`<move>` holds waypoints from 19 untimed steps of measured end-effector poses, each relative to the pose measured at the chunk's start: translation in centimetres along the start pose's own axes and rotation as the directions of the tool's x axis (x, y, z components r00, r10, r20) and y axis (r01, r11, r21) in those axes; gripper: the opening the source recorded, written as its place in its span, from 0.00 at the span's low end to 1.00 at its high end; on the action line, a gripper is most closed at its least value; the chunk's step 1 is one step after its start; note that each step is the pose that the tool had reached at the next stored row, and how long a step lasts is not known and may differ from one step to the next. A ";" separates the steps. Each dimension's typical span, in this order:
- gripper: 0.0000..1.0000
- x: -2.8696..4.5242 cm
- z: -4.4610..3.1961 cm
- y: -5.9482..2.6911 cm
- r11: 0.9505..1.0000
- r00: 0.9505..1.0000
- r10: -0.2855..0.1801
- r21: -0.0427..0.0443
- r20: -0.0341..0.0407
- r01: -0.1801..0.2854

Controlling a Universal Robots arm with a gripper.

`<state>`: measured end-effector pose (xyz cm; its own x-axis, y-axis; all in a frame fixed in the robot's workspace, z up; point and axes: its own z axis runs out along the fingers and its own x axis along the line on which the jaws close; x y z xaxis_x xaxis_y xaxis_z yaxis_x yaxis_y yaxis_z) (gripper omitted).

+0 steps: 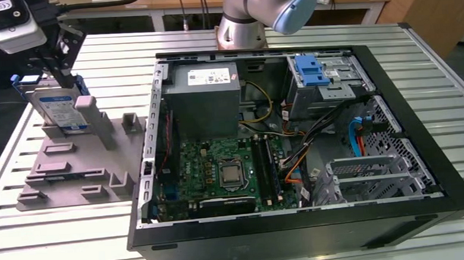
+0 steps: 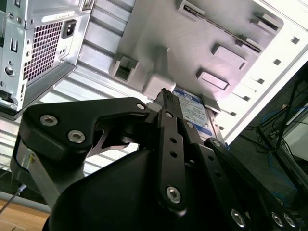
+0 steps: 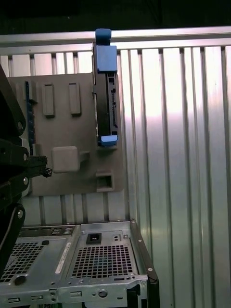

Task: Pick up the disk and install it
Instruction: 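Reach for the disk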

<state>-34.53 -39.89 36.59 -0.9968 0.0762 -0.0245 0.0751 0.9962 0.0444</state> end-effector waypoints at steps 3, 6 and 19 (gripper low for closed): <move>0.11 0.17 0.02 -0.01 1.000 1.000 0.000 0.000 0.000 0.000; 0.11 0.38 0.04 -0.03 1.000 1.000 0.000 0.000 0.000 0.000; 0.11 3.53 0.29 2.18 1.000 1.000 0.000 0.000 0.000 0.000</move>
<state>-37.87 -37.43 36.31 -0.9968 0.0761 -0.0243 0.0750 0.9962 0.0443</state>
